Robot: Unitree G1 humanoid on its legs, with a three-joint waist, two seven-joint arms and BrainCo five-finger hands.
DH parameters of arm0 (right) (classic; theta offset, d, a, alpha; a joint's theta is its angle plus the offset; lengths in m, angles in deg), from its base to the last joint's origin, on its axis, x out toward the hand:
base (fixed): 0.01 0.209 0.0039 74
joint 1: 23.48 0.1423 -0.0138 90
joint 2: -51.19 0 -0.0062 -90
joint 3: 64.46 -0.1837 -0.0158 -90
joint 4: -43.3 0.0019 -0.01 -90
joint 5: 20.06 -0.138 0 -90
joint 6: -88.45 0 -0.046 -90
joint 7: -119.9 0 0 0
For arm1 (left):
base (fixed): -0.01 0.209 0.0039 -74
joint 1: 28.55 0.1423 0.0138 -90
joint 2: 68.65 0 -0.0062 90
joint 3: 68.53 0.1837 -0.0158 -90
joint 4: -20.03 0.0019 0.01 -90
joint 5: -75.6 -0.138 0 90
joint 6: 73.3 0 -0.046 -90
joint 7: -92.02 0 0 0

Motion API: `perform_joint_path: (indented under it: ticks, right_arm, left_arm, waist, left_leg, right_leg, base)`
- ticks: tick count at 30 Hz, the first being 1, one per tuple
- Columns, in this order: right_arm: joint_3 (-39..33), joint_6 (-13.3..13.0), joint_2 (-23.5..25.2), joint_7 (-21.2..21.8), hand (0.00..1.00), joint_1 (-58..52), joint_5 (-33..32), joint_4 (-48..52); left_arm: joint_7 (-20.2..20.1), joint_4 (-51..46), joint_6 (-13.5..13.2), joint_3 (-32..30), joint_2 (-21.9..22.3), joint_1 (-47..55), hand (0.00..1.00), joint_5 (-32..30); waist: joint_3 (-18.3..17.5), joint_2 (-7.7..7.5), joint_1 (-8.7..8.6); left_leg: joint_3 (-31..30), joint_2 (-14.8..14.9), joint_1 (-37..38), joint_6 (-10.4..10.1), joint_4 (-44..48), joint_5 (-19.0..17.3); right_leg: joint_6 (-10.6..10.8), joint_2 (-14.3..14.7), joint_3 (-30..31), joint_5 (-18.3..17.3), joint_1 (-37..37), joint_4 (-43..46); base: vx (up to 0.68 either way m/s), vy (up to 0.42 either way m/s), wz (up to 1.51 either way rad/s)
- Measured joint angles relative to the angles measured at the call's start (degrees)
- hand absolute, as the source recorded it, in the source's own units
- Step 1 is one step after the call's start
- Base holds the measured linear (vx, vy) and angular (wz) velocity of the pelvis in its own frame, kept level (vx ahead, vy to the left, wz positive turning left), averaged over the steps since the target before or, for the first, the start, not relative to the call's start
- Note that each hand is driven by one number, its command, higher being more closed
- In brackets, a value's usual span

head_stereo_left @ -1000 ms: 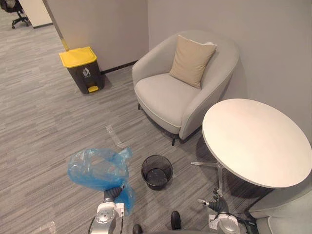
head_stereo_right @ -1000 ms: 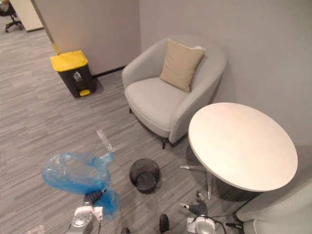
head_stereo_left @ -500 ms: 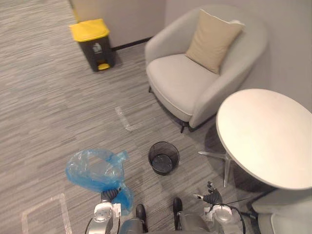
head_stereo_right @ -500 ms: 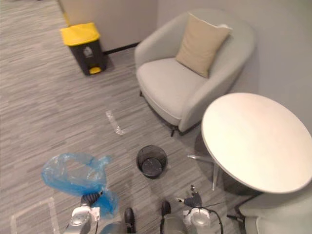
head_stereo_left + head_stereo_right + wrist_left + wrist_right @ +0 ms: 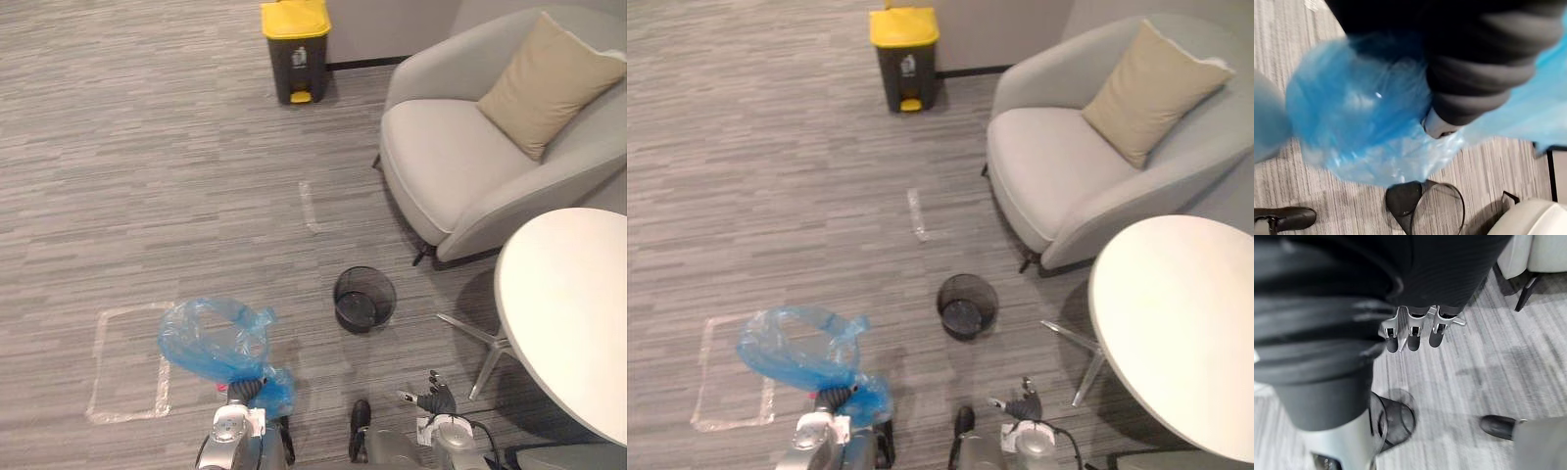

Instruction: Gather rubbish on tea table into small bin, then transfer packed bag to large trash can.

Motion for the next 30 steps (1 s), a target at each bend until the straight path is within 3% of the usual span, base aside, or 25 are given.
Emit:
perform_joint_path:
  ticks: [3,7,10,12,13,14,15,16,17,19,20,21,24,26,27,28,30]
  right_arm:
    - [0.1,0.3,2.2,0.2,0.0,-0.3,0.0,-1.1]
    - [0.0,0.7,2.1,0.2,0.0,-0.3,0.0,-1.8]
    - [-1.1,0.9,2.1,0.2,0.0,-0.5,0.0,-2.2]
    - [-1.2,1.2,2.2,0.3,0.0,-0.4,-0.9,-2.9]
    - [-1.2,1.2,2.2,0.3,0.0,-0.3,-0.9,-2.9]
    - [-1.2,1.2,2.0,0.3,0.0,0.2,-1.0,-3.0]
    - [-1.1,1.2,2.2,0.3,0.0,0.8,-1.0,-3.2]
    - [-0.9,1.2,2.2,0.4,0.0,1.0,-1.0,-3.2]
    - [0.3,1.1,2.2,0.4,0.0,1.6,-1.0,-3.2]
    - [0.6,1.1,2.1,0.5,0.0,2.0,-1.0,-3.5]
    - [0.5,1.1,1.9,0.4,0.0,1.9,-1.0,-3.5]
    - [0.3,1.2,1.3,0.5,0.0,1.7,-1.0,-3.6]
    - [-1.9,1.1,0.9,0.6,0.0,2.4,-1.1,-3.2]
    - [-2.2,1.1,0.6,0.8,0.0,1.6,-1.5,-3.0]
    - [-2.2,1.1,0.7,0.8,0.0,1.2,-1.6,-2.8]
    - [-1.6,1.2,1.9,0.8,0.0,0.2,-2.0,-1.3]
    - [-1.7,1.2,2.1,0.8,0.0,0.1,-2.1,-0.6]
  left_arm:
    - [0.0,0.6,0.2,0.7,-2.0,0.4,1.0,-0.1]
    - [0.0,1.0,0.2,0.9,-2.9,0.3,1.0,-0.2]
    - [0.0,1.0,0.4,0.8,-3.1,1.0,1.0,-0.7]
    - [0.0,1.0,0.5,0.7,-4.3,1.2,1.0,-0.9]
    - [0.0,1.0,0.5,0.7,-4.5,1.2,1.0,-0.9]
    - [0.2,1.0,0.5,0.5,-4.6,0.8,1.0,-0.9]
    - [0.2,1.0,0.5,-0.1,-4.7,0.7,1.0,-0.8]
    - [0.2,0.9,0.5,-0.1,-4.7,0.6,1.0,-0.8]
    - [0.2,0.9,0.5,-0.6,-5.3,0.3,1.0,-0.6]
    - [0.2,0.9,0.5,-0.6,-6.0,-0.3,1.0,-0.5]
    - [0.2,0.9,0.4,-0.5,-6.0,-1.0,1.0,-0.5]
    - [0.2,1.2,0.5,-0.4,-5.6,-1.3,1.0,-0.5]
    - [-0.1,0.9,0.1,-0.4,-3.6,-2.3,1.0,-0.5]
    - [-0.1,0.8,0.1,-0.4,-1.9,-2.8,1.0,-0.5]
    - [-0.1,0.4,0.1,-0.5,-1.6,-2.4,1.0,-0.5]
    - [-0.2,-0.9,0.1,-1.7,-0.6,-0.6,1.0,-0.5]
    - [-0.2,-2.9,0.2,-2.6,0.7,0.2,1.0,-0.4]
  waist:
    - [-0.8,-1.32,0.19]
    - [-1.0,-1.27,0.24]
    - [-1.0,-1.48,0.03]
    - [-1.2,-3.27,0.03]
    - [-1.1,-3.58,0.02]
    - [-0.7,-3.67,-0.32]
    - [-0.1,-2.66,-0.7]
    - [0.0,-2.54,-0.94]
    - [0.4,-1.9,-1.02]
    - [0.8,-2.24,-1.36]
    - [0.7,-3.05,-2.08]
    - [0.5,-2.91,-2.97]
    - [0.4,-1.21,-3.26]
    - [1.1,-0.77,-3.53]
    - [1.0,-0.79,-3.25]
    - [1.0,-0.56,-2.65]
    - [0.6,0.72,-0.86]
  left_leg:
    - [-0.3,-1.9,0.5,1.0,-0.2,-0.4]
    - [-1.0,-3.8,0.2,2.2,0.2,-1.5]
    - [-1.2,-5.3,-0.9,3.2,3.0,-4.2]
    - [-2.1,-7.3,-1.0,4.2,5.7,-6.8]
    - [-2.4,-7.7,-0.9,4.4,5.8,-7.2]
    - [-3.0,-8.0,-0.1,5.0,6.1,-8.1]
    - [-4.0,-7.0,1.1,5.5,6.1,-8.5]
    - [-4.1,-6.2,1.7,5.4,6.0,-8.9]
    - [-4.3,-4.6,3.7,4.9,5.3,-9.8]
    - [-4.5,-4.1,7.7,4.1,2.4,-10.2]
    - [-5.3,-4.5,9.7,2.8,1.4,-10.4]
    - [-6.9,-4.0,11.4,1.8,0.9,-11.1]
    - [-7.7,-2.9,11.9,-0.7,1.1,-9.6]
    - [-7.4,-2.7,11.6,-1.9,9.9,-8.8]
    - [-7.2,-2.1,10.7,-1.9,14.4,-8.8]
    - [-4.4,1.0,4.9,-2.1,32.4,-7.7]
    - [-0.7,5.7,-2.0,0.1,44.7,-12.9]
  right_leg:
    - [1.6,-1.2,-0.2,2.7,3.1,-4.6]
    - [3.0,-2.9,-0.5,2.8,3.6,-5.4]
    - [5.2,-5.0,-0.3,-2.9,1.6,1.2]
    - [6.4,-7.8,2.1,-7.2,-1.7,10.3]
    - [6.3,-8.2,2.5,-7.4,-1.9,11.4]
    - [6.0,-9.0,4.2,-6.7,-5.2,19.6]
    - [5.0,-7.7,5.2,-8.0,-8.7,24.7]
    - [4.5,-6.3,5.3,-8.7,-9.0,24.3]
    - [3.0,-2.2,4.8,-8.9,-9.9,20.7]
    - [0.4,1.4,3.2,-5.8,-10.0,12.7]
    - [-0.7,2.8,3.0,-1.6,-9.9,7.7]
    - [-3.5,3.7,3.4,1.9,-9.6,8.2]
    - [-4.6,3.2,1.7,-2.4,-9.8,13.7]
    - [-4.7,2.7,-0.1,-6.6,-10.0,20.8]
    - [-4.1,3.1,-0.1,-6.7,-8.6,19.1]
    - [-5.6,3.9,-1.3,-6.7,-1.8,11.7]
    - [-6.4,6.1,1.6,-6.9,2.1,8.5]
  base:
    - [-0.05,0.191,0.14]
    - [-0.02,0.142,0.1]
    - [0.03,0.116,0.19]
    - [0.17,0.082,0.18]
    - [0.22,0.078,0.17]
    - [0.22,0.082,0.15]
    - [0.22,0.059,0.13]
    - [0.31,-0.01,0.09]
    - [0.37,-0.078,0.03]
    - [0.41,-0.103,0.22]
    - [0.49,-0.12,0.54]
    - [0.5,-0.111,0.48]
    - [0.42,-0.083,0.24]
    - [0.46,-0.114,0.21]
    - [0.28,-0.167,0.11]
    - [0.25,-0.15,-0.16]
    - [0.44,-0.04,-0.59]
